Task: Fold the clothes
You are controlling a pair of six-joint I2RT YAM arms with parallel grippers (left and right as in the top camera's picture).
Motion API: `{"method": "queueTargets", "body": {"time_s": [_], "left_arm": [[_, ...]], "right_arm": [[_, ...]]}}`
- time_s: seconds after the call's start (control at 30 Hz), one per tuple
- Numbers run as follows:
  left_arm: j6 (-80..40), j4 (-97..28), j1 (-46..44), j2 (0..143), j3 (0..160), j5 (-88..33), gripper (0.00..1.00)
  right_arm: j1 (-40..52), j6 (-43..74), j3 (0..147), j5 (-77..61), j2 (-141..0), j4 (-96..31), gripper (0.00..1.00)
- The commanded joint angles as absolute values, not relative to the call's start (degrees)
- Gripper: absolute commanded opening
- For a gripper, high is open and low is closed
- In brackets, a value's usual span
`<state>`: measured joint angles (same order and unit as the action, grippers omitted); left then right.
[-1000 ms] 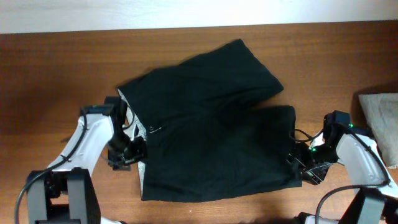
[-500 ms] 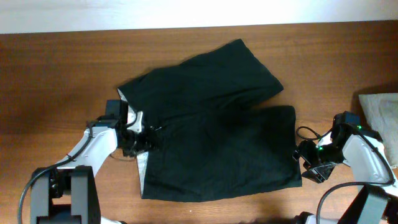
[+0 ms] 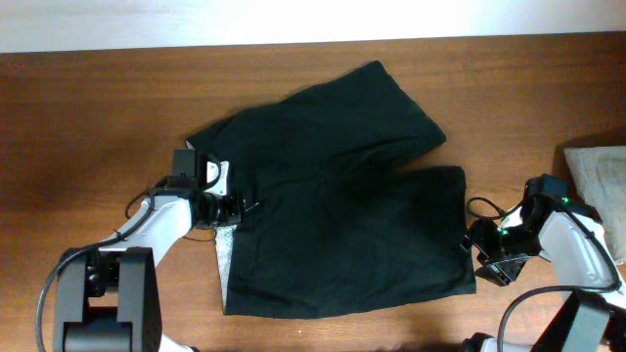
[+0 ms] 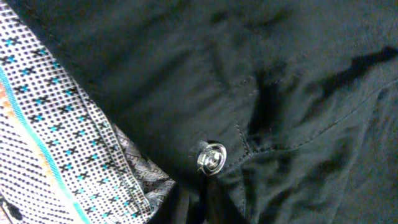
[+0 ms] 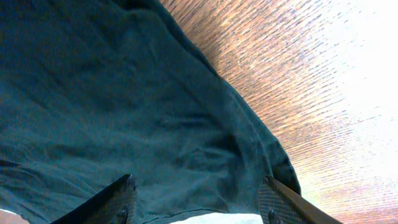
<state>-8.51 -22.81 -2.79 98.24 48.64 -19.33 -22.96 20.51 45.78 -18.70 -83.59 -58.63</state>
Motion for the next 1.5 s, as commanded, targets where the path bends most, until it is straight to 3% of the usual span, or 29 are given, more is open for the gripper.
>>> {"method": "queueTargets", "body": {"time_s": [0.0, 0.1, 0.27, 0.43, 0.57, 0.63, 0.73, 0.87, 0.9, 0.97, 1.0, 1.2, 1.33, 1.47], "left_arm": [[-6.2, -27.7, -2.8, 96.1, 53.2, -20.5, 0.00], [-3.5, -37.8, -2.7, 92.1, 61.7, -15.1, 0.00], [-6.1, -52.4, -2.7, 91.3, 65.5, 3.9, 0.00], [-8.3, -52.1, -2.7, 93.9, 64.4, 8.4, 0.00], [-8.3, -50.9, -2.7, 95.7, 64.6, 6.2, 0.00], [-8.3, -50.9, -2.7, 95.7, 64.9, 5.8, 0.00], [-8.3, -56.4, -2.7, 95.5, 69.2, 3.6, 0.00], [-13.6, -63.5, -2.1, 96.1, 71.0, 17.0, 0.00], [-14.2, -62.4, -2.0, 96.7, 70.6, 17.0, 0.08], [-14.3, -61.5, -2.0, 97.9, 70.5, 16.4, 0.69], [-14.3, -60.9, -2.0, 97.9, 70.5, 15.7, 0.93], [-13.2, -62.0, -2.0, 96.8, 75.0, 11.1, 0.95], [-13.3, -68.5, -2.0, 95.2, 74.9, 1.6, 0.95], [-13.3, -71.0, -2.0, 95.2, 70.9, 0.7, 0.95]], "right_arm": [[-23.3, 19.9, 45.5, -18.8, -83.6, -58.7, 0.67], [-23.3, 20.0, 45.5, -18.8, -83.6, -58.4, 0.67], [-23.3, 20.0, 45.5, -18.8, -83.6, -58.2, 0.67], [-23.3, 19.7, 45.5, -18.2, -83.6, -56.9, 0.67], [-20.4, 11.6, 45.5, -28.2, -83.7, -34.6, 0.57], [-18.2, 13.7, 45.5, -27.6, -84.6, -27.2, 0.34], [-15.9, 15.9, 45.5, -27.6, -88.2, -26.3, 0.31], [-15.7, 15.9, 45.5, -27.9, -92.2, -28.0, 0.31], [-15.8, 15.9, 45.6, -27.9, -92.2, -28.9, 0.35], [-15.9, 15.9, 45.9, -27.7, -92.1, -32.4, 0.45], [-15.9, 14.7, 48.6, -27.9, -91.6, -34.4, 0.47], [-15.7, 11.5, 64.4, -27.4, -91.4, -43.2, 0.56], [-15.7, 10.7, 62.8, -20.7, -91.4, -65.6, 0.67], [-15.0, 9.4, 51.3, -25.5, -91.4, -65.5, 0.65]]}}
